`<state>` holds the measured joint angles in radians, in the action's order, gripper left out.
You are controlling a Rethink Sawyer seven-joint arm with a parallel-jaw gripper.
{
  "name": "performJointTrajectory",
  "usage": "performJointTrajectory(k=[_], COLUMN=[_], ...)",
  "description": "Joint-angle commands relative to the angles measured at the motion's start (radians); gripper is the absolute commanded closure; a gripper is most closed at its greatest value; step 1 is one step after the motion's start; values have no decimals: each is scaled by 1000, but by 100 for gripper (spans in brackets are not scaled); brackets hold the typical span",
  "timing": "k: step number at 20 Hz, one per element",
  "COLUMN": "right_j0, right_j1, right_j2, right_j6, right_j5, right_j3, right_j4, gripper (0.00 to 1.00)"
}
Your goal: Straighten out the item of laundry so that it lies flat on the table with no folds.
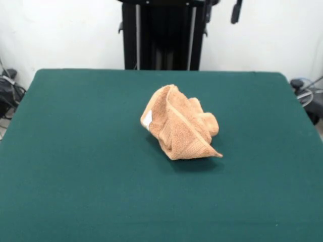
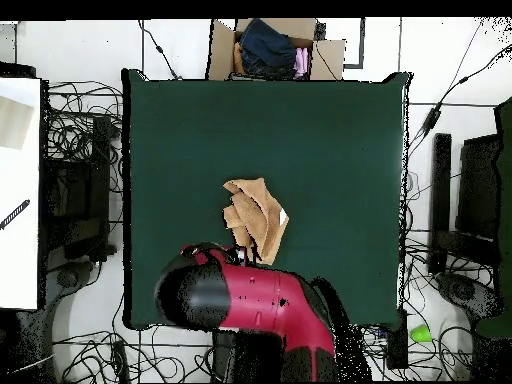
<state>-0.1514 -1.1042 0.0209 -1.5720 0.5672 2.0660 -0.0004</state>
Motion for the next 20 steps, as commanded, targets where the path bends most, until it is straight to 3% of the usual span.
performJointTrajectory(k=[1, 9, 20], right_j0=[-83, -161, -217], right_j1=[130, 196, 194], right_j2=[149, 208, 243], right_j6=[13, 44, 42], right_j5=[74, 94, 69], right_j3=[-63, -127, -99], right_j4=[25, -13, -42], gripper=[0, 0, 0])
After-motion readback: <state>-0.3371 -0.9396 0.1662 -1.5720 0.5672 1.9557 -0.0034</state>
